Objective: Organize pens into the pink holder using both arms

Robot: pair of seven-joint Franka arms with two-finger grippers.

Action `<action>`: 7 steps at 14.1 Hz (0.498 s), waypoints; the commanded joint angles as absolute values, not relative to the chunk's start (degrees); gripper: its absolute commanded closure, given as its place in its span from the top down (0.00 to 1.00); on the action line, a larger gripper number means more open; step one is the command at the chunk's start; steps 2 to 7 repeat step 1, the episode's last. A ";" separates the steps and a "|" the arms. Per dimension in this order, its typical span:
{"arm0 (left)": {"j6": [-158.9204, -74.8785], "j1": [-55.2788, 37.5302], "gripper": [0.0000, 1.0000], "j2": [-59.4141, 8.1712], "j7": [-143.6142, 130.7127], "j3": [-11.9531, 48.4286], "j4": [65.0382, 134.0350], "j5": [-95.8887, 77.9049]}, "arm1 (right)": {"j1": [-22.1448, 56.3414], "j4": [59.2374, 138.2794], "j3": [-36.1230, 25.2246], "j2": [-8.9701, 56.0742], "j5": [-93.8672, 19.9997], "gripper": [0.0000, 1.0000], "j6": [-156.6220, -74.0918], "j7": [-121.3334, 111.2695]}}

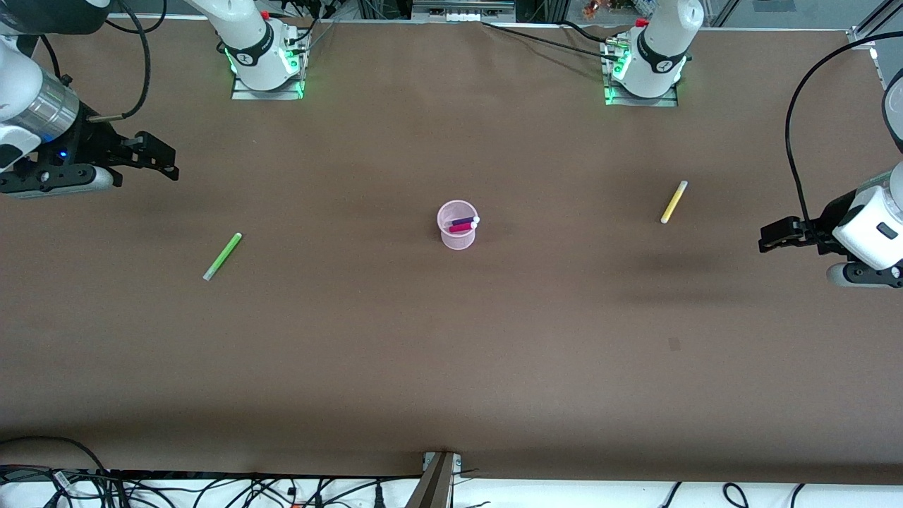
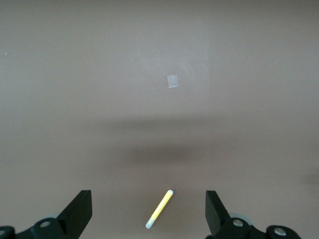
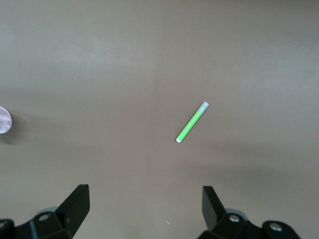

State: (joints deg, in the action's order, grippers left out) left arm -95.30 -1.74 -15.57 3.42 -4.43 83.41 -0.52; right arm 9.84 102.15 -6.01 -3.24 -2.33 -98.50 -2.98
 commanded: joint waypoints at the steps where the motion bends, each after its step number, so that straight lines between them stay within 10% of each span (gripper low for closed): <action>1: -96.50 -1.85 1.00 -15.21 4.39 -4.39 84.11 0.18 | 8.88 99.77 -4.40 -3.78 -1.68 1.00 -95.46 -3.69; 7: -96.50 -1.85 1.00 -15.21 4.39 -4.39 84.11 0.18 | 8.88 99.77 -4.40 -3.78 -1.68 1.00 -95.46 -3.69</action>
